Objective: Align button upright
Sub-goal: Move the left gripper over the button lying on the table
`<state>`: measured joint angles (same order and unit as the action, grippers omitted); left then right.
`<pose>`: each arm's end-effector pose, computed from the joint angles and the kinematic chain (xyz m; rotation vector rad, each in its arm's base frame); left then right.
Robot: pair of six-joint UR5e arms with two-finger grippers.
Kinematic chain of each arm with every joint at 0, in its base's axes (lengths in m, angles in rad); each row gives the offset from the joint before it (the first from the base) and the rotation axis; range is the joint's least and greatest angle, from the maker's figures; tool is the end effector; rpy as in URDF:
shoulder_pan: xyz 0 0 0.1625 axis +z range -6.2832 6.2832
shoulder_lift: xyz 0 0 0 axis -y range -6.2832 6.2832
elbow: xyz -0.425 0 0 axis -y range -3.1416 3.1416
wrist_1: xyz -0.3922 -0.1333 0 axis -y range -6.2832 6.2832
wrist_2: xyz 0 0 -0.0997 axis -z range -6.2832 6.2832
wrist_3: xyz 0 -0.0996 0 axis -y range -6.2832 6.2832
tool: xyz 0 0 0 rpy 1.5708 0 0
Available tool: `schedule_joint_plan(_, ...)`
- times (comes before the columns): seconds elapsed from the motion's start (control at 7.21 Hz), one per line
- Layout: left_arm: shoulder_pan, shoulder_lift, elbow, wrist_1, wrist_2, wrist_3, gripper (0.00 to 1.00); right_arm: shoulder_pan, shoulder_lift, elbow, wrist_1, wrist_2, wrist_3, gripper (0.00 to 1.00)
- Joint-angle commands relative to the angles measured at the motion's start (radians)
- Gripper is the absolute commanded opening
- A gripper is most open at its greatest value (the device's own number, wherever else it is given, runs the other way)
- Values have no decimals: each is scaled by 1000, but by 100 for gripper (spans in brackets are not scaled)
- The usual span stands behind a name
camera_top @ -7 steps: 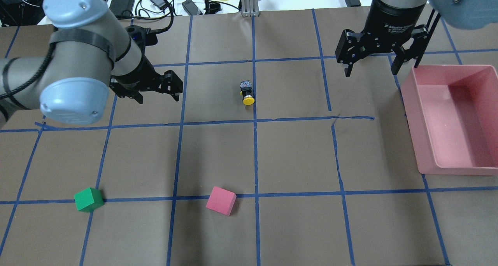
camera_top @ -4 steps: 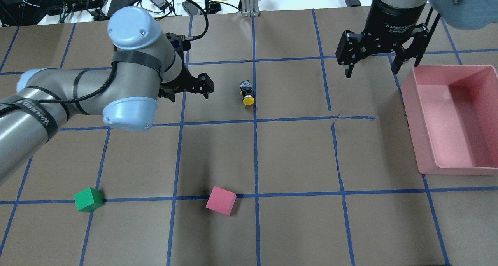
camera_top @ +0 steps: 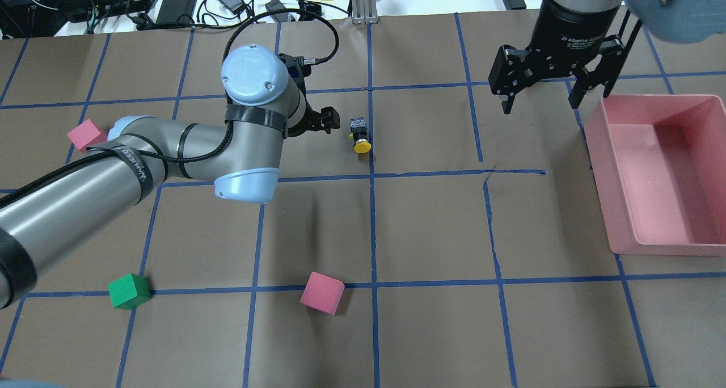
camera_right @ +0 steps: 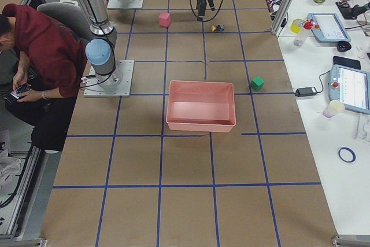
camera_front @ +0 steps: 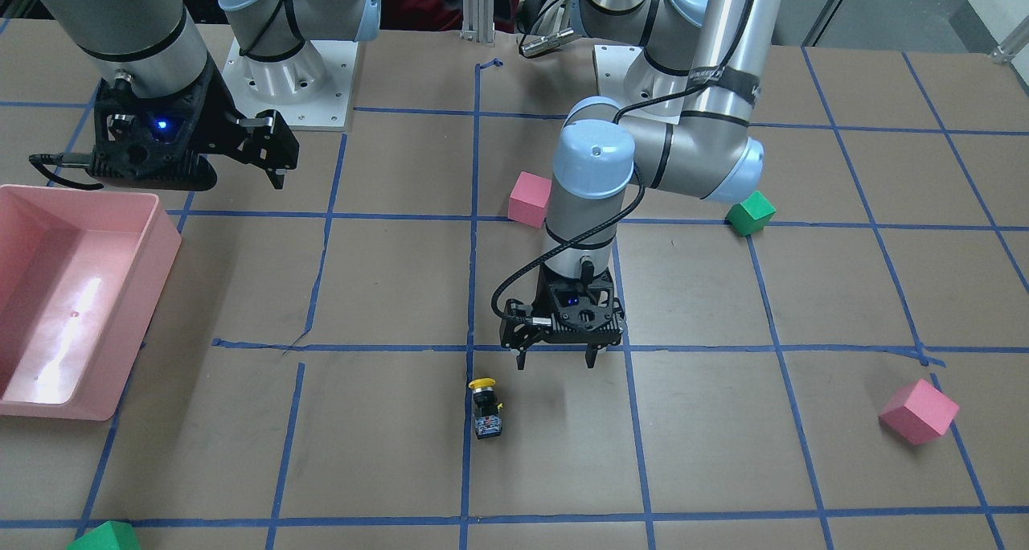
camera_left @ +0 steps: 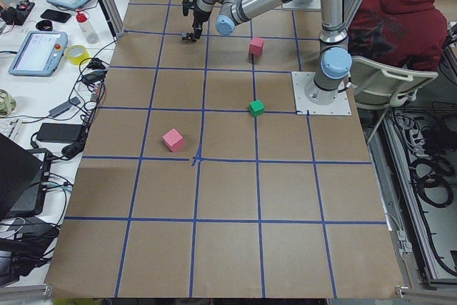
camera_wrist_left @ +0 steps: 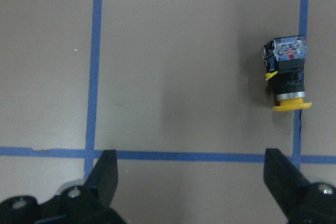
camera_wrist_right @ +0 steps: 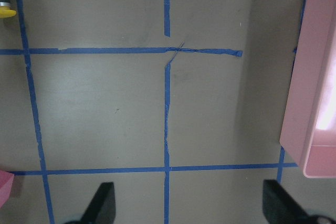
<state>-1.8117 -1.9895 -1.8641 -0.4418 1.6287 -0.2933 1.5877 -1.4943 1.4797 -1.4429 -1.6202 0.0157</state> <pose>-0.2673 -0.5534 0.2440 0.0976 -3.0185 0.6394 0.1370 -0.5102 0.4819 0.0062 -3.0855 -0.1737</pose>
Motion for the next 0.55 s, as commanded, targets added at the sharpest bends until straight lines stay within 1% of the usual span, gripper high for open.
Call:
schedule_joint_plan(0.0,-50,-104,52,132,55,-36,100,0,0,7,1,-4,-2,100)
schedule_joint_plan(0.28,-106,-187,127,146,133,-43,100,0,0,7,-2,-6,-2,100)
schedule_joint_plan(0.42,-107,-219,129,223,135,-41,99,-2,0,7,-5,-6,-2,100)
